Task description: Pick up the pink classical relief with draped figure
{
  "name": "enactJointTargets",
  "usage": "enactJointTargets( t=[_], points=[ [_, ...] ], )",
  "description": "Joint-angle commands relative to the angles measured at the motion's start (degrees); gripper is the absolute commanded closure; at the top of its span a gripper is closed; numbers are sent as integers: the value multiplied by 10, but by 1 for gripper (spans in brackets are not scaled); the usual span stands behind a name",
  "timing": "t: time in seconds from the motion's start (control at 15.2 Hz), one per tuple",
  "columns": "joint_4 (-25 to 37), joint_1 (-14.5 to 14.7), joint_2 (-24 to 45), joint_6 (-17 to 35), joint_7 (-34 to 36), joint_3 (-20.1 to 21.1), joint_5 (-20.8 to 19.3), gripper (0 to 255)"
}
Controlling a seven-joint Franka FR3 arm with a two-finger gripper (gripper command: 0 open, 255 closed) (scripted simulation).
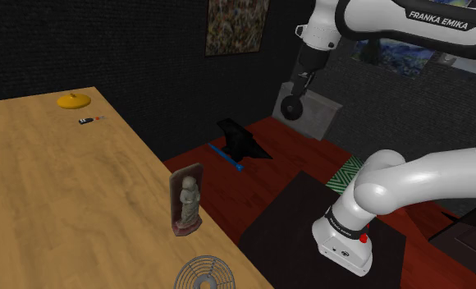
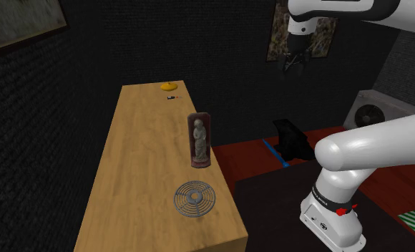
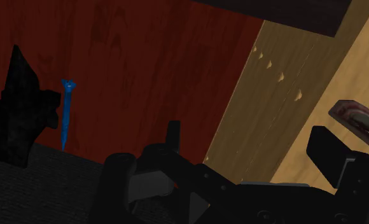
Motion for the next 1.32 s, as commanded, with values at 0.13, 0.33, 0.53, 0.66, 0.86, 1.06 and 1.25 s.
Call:
enactJointTargets(
  t=[0.13,0.33,0.53,0.66,0.86,1.06,1.25],
  points=[
    [-16,4,-3,11,40,24,21,0],
    [-35,10,0,30,100,61,53,0],
    [-47,15,11,52,160,100,85,0],
    [-50,18,23,69,199,126,105,0],
    [-50,22,49,97,259,166,133,0],
    [-41,21,83,128,318,208,156,0],
    [-25,17,124,160,378,250,171,0]
  ],
)
